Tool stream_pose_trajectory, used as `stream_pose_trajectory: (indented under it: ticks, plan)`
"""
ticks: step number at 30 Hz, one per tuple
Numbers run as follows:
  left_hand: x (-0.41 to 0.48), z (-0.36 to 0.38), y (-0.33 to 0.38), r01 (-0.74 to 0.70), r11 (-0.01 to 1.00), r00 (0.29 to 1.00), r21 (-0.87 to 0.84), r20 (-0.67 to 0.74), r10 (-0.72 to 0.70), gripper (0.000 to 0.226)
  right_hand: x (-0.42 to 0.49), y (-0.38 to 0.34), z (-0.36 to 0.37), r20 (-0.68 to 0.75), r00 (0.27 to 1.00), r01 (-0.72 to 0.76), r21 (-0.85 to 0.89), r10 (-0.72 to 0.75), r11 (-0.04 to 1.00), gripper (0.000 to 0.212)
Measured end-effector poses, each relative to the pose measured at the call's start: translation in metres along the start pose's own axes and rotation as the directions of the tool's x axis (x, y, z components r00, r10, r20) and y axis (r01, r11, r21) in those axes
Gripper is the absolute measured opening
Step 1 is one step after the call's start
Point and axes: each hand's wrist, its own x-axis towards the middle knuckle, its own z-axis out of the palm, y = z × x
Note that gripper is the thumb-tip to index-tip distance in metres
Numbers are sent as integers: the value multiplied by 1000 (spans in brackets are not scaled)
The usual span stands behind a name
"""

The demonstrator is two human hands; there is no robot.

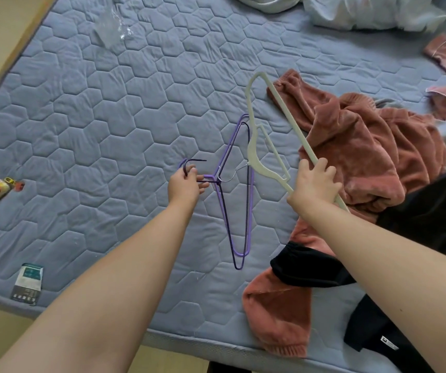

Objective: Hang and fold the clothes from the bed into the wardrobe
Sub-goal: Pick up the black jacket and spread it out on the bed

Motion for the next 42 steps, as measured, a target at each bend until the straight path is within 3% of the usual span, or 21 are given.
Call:
stream_pose_trajectory:
  ticks: [4,6,9,12,14,18,21,25,27,29,32,36,42]
  plan:
    - [0,-3,-2,170,982,982,-79,95,-163,28,-4,1,6,93,995,-62,150,48,987,73]
    - [-7,-2,-6,248,968,952,43,176,-252,23,-6,0,10,147,987,-98,263,61,960,75]
    - [-18,3,-11,305,931,909,201,230,-347,38,-9,2,13,294,956,-140,468,-4,872,63]
    - [-31,22,-7,290,950,897,113,315,-311,37,-13,17,15,418,905,-223,620,-76,752,59]
    - [-45,39,-1,260,962,887,82,373,-271,35,-16,33,18,417,906,-241,659,-79,713,58]
    - [-86,84,3,190,961,829,203,491,-267,31,-20,83,18,376,927,-318,812,-20,490,40]
    - [-119,129,0,131,946,797,297,536,-278,31,-21,135,19,352,935,-294,840,-46,456,39]
    - [-171,201,-16,136,951,784,278,557,-275,30,-27,218,21,339,939,-292,874,-57,387,38]
    - [-200,239,-31,194,950,741,246,597,-307,26,-30,265,25,317,948,-287,889,-25,357,37]
    - [-225,280,-51,172,932,710,319,615,-342,24,-33,316,31,295,955,-292,901,40,322,35]
    - [-256,346,-84,9,880,731,475,598,-330,31,-36,393,43,272,946,-314,904,176,290,37]
    - [-285,428,-124,-143,832,751,536,606,-261,32,-32,483,67,249,907,-353,889,340,292,39]
    - [-305,523,-157,-57,876,813,480,531,-238,47,-33,573,113,311,896,-416,836,316,357,61]
